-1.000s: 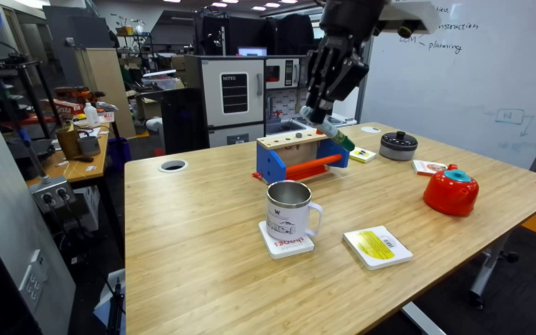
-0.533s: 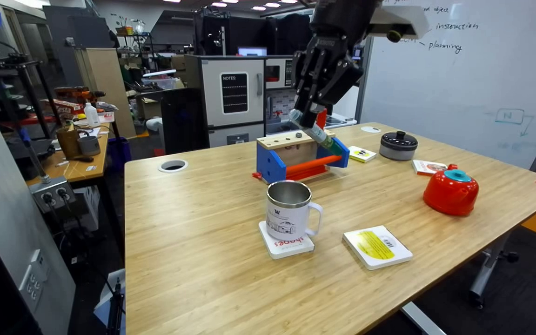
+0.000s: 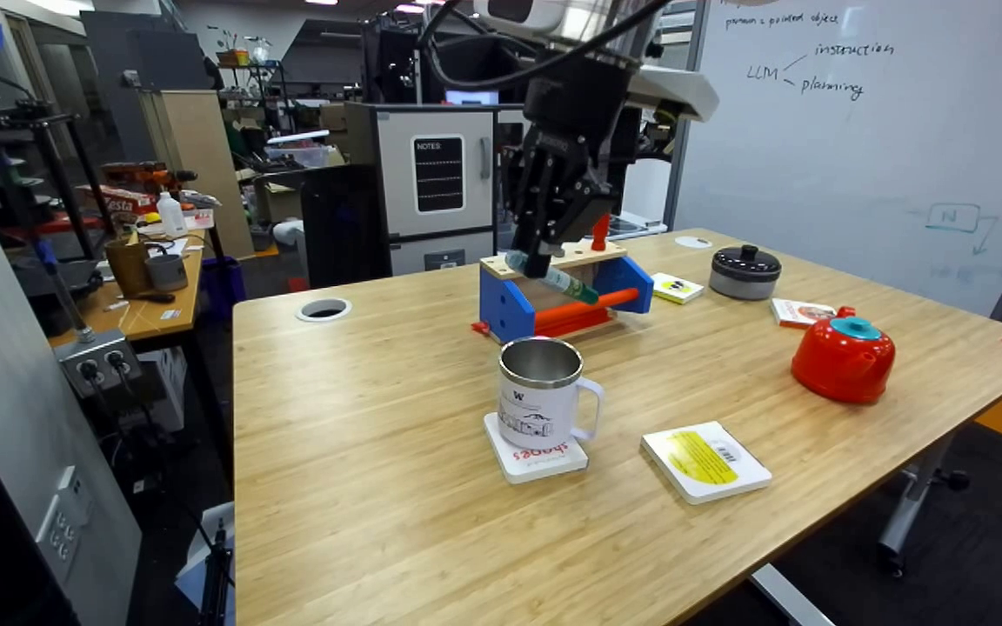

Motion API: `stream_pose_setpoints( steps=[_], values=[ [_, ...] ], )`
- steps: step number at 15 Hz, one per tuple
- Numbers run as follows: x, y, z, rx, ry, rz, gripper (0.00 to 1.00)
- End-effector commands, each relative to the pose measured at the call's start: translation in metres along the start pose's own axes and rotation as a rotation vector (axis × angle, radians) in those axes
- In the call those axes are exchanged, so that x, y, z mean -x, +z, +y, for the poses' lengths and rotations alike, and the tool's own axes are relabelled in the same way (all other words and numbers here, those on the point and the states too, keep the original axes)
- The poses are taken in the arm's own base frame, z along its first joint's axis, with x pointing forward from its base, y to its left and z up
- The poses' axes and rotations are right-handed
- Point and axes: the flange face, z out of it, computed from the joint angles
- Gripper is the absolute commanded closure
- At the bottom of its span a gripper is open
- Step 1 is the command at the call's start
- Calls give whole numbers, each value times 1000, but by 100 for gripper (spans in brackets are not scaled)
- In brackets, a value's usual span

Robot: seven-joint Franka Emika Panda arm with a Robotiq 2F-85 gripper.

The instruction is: Pick up the marker and put it in the cup

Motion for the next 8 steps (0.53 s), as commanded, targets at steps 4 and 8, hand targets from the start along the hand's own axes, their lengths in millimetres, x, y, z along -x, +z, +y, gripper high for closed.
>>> stream_pose_setpoints(
  steps=[4, 8],
  values=[
    [-35, -5, 9, 32, -93, -68, 92],
    [-53, -10, -6, 2, -120, -34, 92]
  ],
)
